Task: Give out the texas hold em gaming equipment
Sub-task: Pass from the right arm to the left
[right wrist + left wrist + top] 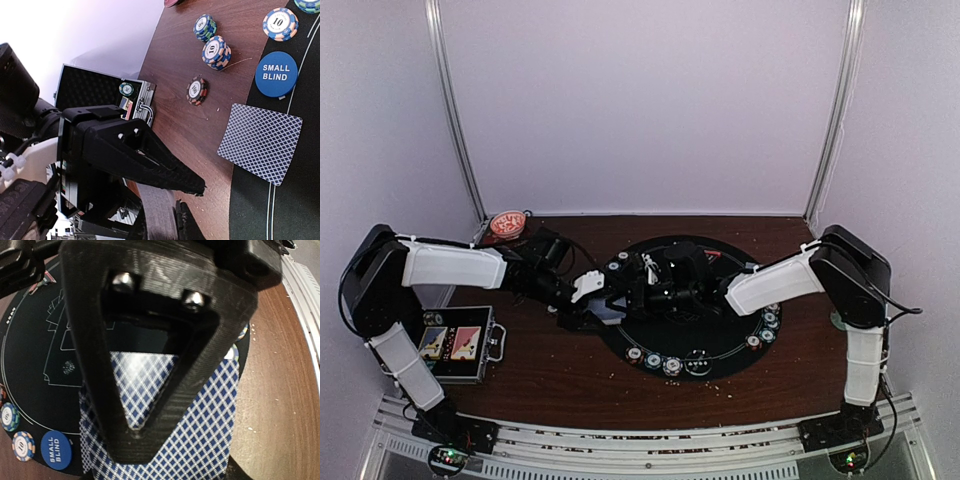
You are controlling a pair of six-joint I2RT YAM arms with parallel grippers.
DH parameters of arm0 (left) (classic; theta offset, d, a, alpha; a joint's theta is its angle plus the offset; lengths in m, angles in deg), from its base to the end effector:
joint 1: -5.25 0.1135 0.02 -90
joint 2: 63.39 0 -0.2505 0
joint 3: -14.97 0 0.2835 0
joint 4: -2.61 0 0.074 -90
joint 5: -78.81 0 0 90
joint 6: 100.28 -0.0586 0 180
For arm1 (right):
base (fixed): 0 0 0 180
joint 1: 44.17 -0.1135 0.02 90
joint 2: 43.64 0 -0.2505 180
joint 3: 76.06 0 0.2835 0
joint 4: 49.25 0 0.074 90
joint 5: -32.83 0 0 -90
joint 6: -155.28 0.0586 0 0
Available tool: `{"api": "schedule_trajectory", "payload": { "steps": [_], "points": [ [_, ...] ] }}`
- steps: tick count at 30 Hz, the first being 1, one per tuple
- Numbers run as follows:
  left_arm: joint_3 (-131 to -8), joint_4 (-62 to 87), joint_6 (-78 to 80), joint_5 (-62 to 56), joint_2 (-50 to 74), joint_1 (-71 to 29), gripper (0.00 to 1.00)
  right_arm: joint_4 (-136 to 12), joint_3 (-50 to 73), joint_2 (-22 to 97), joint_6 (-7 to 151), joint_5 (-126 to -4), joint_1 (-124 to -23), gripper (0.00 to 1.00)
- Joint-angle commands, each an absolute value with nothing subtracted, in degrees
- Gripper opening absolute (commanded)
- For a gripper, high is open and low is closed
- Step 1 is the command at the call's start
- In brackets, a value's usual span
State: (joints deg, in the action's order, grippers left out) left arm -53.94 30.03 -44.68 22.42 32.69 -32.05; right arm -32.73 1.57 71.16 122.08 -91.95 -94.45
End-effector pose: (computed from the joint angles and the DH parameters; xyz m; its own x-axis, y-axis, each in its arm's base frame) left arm 0.2746 -0.2500 0.1330 -0.1057 0.6720 -0.7330 0.9932 0.1072 -0.0449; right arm 0.2716 0.3792 0.1265 -0.9375 -0.0529 -0.3441 -0.3441 0.2896 0.8932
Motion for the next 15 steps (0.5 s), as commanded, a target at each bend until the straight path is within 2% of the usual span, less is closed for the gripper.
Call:
{"api": "schedule_trajectory", "payload": {
  "steps": [1, 6, 15],
  "points": [
    [-54.7, 28.8, -45.4, 22.8, 33.5, -32.5, 0.49, -29.5, 2.5, 71.2, 124.1, -91.8, -94.7, 0.00],
    [-54.7, 28.8, -45.2, 22.5, 33.2, -32.5, 0.49, -30.6, 2.7, 71.0, 123.6, -91.4, -94.5, 0.00],
    [-55.1, 28.8, -44.3, 20.6, 33.7, -32.5, 0.47, -37.0, 3.6, 68.9, 120.1, -89.9, -94.2, 0.27]
  ]
}}
